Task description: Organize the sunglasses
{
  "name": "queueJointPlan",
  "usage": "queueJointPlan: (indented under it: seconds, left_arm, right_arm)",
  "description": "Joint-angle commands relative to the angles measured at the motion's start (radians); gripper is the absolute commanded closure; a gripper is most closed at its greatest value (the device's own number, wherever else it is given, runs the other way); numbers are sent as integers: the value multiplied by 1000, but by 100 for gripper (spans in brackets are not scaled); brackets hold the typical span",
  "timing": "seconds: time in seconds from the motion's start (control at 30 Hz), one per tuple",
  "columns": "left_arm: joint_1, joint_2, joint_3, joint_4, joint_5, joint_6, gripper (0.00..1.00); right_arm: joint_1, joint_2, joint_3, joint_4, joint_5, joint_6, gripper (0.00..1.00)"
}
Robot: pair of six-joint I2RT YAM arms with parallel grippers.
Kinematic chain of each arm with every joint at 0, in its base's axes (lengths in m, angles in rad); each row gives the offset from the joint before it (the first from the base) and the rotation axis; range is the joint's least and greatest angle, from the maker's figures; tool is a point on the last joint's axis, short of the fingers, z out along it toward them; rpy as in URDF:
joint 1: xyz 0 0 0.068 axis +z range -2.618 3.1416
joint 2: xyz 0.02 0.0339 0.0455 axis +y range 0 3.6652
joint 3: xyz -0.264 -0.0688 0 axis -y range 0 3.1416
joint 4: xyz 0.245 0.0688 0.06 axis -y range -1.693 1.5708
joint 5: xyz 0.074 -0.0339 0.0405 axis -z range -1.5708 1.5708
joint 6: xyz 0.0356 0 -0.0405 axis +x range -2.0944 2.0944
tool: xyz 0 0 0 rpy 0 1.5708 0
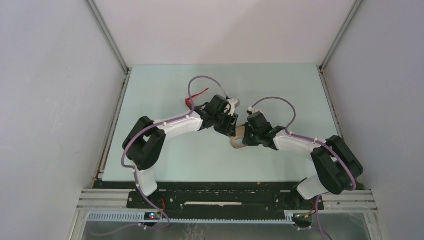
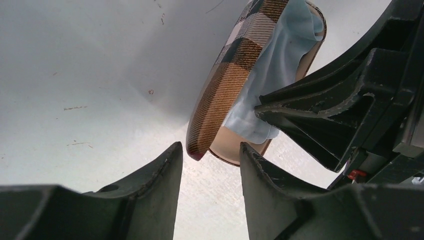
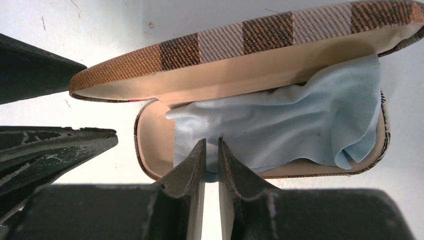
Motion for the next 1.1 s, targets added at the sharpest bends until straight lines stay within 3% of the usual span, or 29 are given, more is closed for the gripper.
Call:
queueJointPlan:
  seconds: [0.0,0.13,0.37,0.53,0.77,1.07]
  left_arm:
    - [-8,9,45,49,-1,35,52]
    - [-12,16,45,57,2,35,75]
    - [-25,-6,28,62,-25,23,84]
    - [-34,-32,21,65,-81,16,99]
    - [-54,-93,-27,129,-205,30,100]
    - [-124,-164,-179,339,-404,86,100]
  right_arm:
    - [-8,-35,-8,25,-13,-19,78]
    - [-10,-39,-8,22,-16,-18,78]
    - [-13,-65,-8,16,-20,-17,78]
    - [-12,-71,-8,4,-63,-22,75]
    - [-8,-118,-36,5,-77,0,73]
    - [-6,-259,-106,107,-84,32,70]
